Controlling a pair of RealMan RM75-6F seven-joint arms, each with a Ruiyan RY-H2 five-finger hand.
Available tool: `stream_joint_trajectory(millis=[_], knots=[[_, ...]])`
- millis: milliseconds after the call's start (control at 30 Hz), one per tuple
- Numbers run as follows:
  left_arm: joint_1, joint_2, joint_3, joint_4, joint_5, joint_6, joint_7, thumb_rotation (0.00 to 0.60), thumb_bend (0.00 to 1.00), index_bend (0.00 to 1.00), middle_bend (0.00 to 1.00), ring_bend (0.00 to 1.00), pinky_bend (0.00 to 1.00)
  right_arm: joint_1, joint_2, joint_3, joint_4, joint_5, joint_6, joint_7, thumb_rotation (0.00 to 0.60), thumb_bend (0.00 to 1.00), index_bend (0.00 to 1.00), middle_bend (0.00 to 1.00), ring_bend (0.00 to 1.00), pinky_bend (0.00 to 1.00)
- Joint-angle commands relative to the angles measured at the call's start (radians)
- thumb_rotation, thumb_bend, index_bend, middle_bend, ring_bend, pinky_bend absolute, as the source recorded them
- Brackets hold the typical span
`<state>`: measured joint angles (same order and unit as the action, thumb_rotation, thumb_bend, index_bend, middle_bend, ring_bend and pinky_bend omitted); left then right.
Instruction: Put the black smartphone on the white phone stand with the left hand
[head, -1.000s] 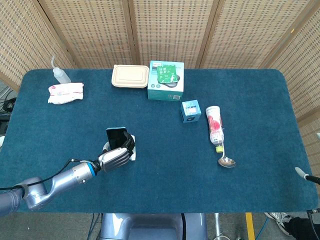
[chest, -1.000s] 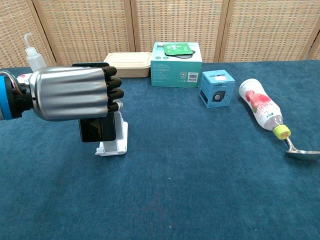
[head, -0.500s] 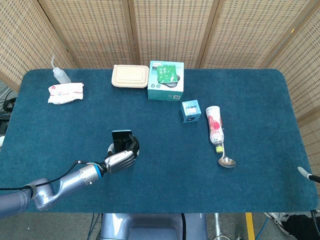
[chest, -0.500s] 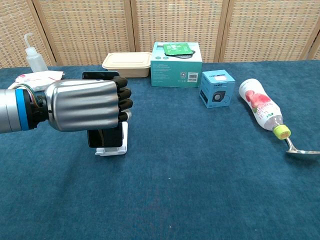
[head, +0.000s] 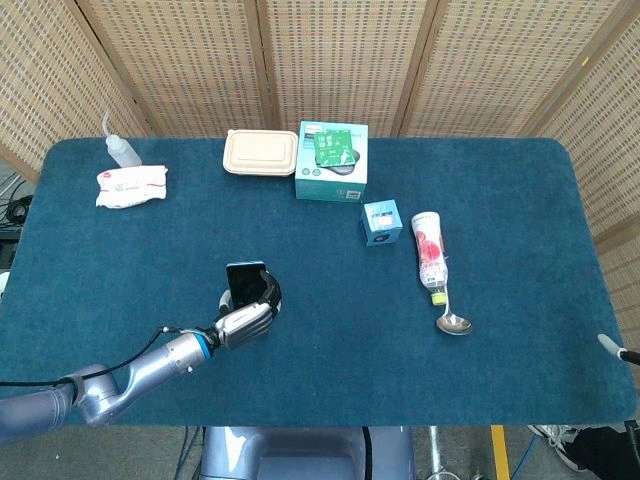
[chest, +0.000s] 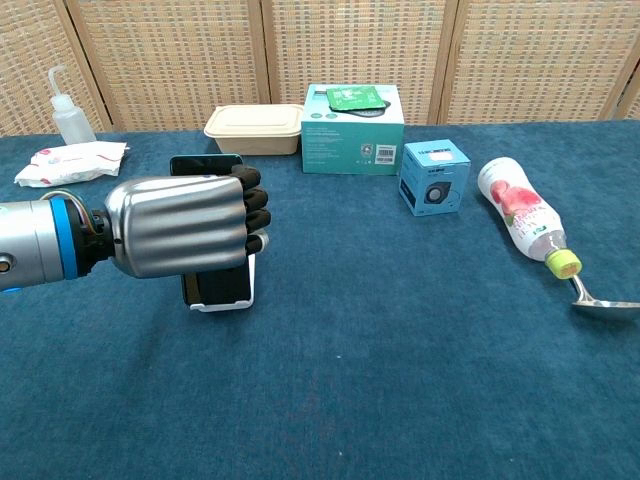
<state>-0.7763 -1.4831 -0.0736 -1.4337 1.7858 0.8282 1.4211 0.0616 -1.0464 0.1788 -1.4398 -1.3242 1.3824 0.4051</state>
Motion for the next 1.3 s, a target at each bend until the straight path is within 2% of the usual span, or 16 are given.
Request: stream_joint_trajectory(millis=[33,100,333,500,567,600,733,833,933,1000,1067,1167,1300], knots=[[0.007,0.0,0.0,-0.016,-0.004,0.014,-0.001,0.6,0.0,0.01,0.0,0.06,0.35,0.0,0.0,0.0,-0.001,0.001,-0.001,-0.002,0.6,0.05,0.0,0.0,0.0,0.0],[0.009,0.006,0.002,-0.028,-0.006,0.021,-0.009,0.6,0.0,0.0,0.0,0.0,0.33,0.0,0.0,-0.001,-0.001,0.001,-0.001,-0.003,0.6,0.05,0.0,0.0,0.0,0.0],[0.018,0.052,0.01,-0.085,-0.006,0.047,-0.031,0.6,0.0,0.0,0.0,0.0,0.29,0.0,0.001,-0.001,-0.003,0.0,-0.001,-0.006,0.6,0.05,0.0,0.0,0.0,0.0],[0.046,0.12,0.009,-0.174,0.012,0.133,-0.108,0.6,0.0,0.0,0.0,0.0,0.29,0.001,0.0,-0.004,-0.004,-0.003,-0.002,-0.01,0.6,0.05,0.0,0.0,0.0,0.0],[0.065,0.16,0.002,-0.222,0.02,0.196,-0.176,0.6,0.0,0.0,0.0,0.0,0.27,0.002,-0.001,-0.005,-0.004,-0.006,-0.002,-0.014,0.6,0.05,0.0,0.0,0.0,0.0],[0.11,0.212,-0.021,-0.283,-0.002,0.304,-0.288,0.6,0.0,0.0,0.0,0.0,0.26,0.002,-0.002,-0.007,-0.007,-0.01,0.0,-0.019,0.6,0.05,0.0,0.0,0.0,0.0],[0.158,0.287,-0.021,-0.293,-0.004,0.422,-0.533,0.6,0.0,0.0,0.0,0.0,0.22,0.001,-0.003,-0.008,-0.014,-0.013,0.006,-0.027,0.6,0.05,0.0,0.0,0.0,0.0],[0.223,0.304,-0.023,-0.196,-0.058,0.545,-0.82,0.6,0.0,0.0,0.0,0.0,0.19,0.0,-0.004,-0.01,-0.019,-0.018,0.013,-0.036,0.6,0.05,0.0,0.0,0.0,0.0],[0.267,0.285,-0.024,-0.106,-0.095,0.616,-1.0,0.6,0.0,0.0,0.0,0.0,0.18,0.001,-0.005,-0.011,-0.021,-0.018,0.011,-0.043,0.6,0.05,0.0,0.0,0.0,0.0],[0.328,0.253,-0.03,-0.02,-0.192,0.663,-1.211,0.6,0.0,0.0,0.0,0.0,0.17,0.003,-0.007,-0.011,-0.024,-0.016,0.01,-0.055,0.6,0.05,0.0,0.0,0.0,0.0],[0.346,0.237,-0.034,0.022,-0.219,0.674,-1.29,0.6,0.0,0.0,0.0,0.0,0.16,0.004,-0.009,-0.01,-0.025,-0.014,0.009,-0.061,0.6,0.05,0.0,0.0,0.0,0.0],[0.416,0.209,-0.036,0.071,-0.349,0.65,-1.48,0.6,0.0,0.0,0.0,0.0,0.12,0.004,-0.013,-0.01,-0.031,-0.012,0.015,-0.084,0.6,0.05,0.0,0.0,0.0,0.0],[0.476,0.23,-0.011,0.031,-0.423,0.614,-1.494,0.6,0.0,0.0,0.0,0.0,0.02,0.003,-0.019,-0.008,-0.037,-0.009,0.025,-0.106,0.6,0.05,0.0,0.0,0.0,0.0]])
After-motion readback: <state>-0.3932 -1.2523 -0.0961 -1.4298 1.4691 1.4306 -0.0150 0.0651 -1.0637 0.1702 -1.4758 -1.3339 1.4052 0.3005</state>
